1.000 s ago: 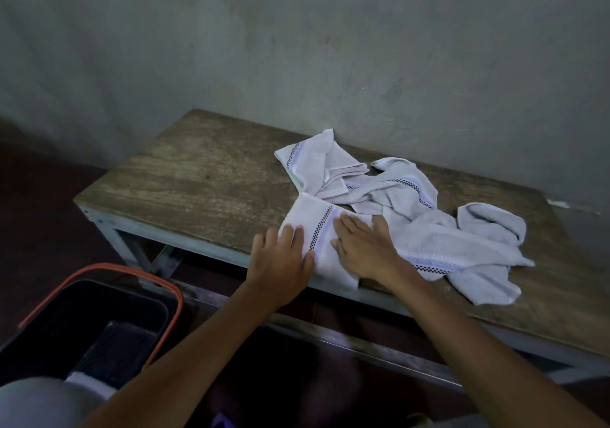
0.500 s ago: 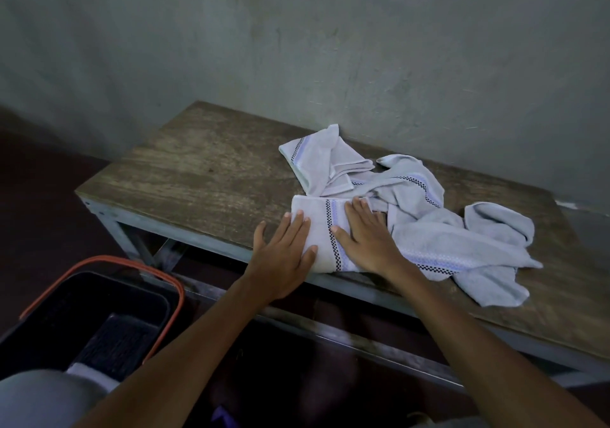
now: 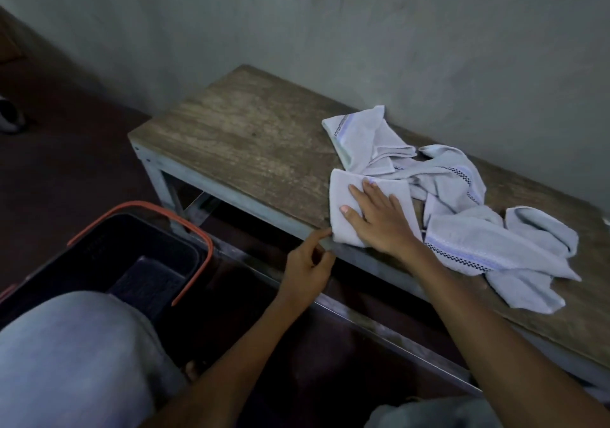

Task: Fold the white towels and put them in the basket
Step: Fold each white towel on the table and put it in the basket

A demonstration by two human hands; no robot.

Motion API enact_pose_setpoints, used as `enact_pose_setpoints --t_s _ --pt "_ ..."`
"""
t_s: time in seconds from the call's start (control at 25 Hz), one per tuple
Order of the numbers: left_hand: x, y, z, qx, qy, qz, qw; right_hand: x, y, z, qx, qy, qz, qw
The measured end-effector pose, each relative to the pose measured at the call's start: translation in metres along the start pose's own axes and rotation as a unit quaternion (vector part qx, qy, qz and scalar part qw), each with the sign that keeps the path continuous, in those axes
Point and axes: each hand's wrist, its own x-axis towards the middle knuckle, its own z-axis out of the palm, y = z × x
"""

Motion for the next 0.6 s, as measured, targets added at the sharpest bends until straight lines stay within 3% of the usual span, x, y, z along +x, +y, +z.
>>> enact_pose_setpoints --t_s 0.24,0.48,0.6 --pt "0.009 0.007 0.0 -0.093 -0.094 -0.085 0.988 -0.001 -0.001 0.003 0.007 0.016 0.001 1.0" --pt "0.021 0.016 -0.002 0.043 -0.118 -0.06 0.99 -0.002 0.0 0.004 0.013 0.026 0.003 1.0" --pt "0.025 0.02 -0.004 0.032 -0.168 -0.055 0.984 0.0 0.0 0.007 0.011 0.038 0.004 0.999"
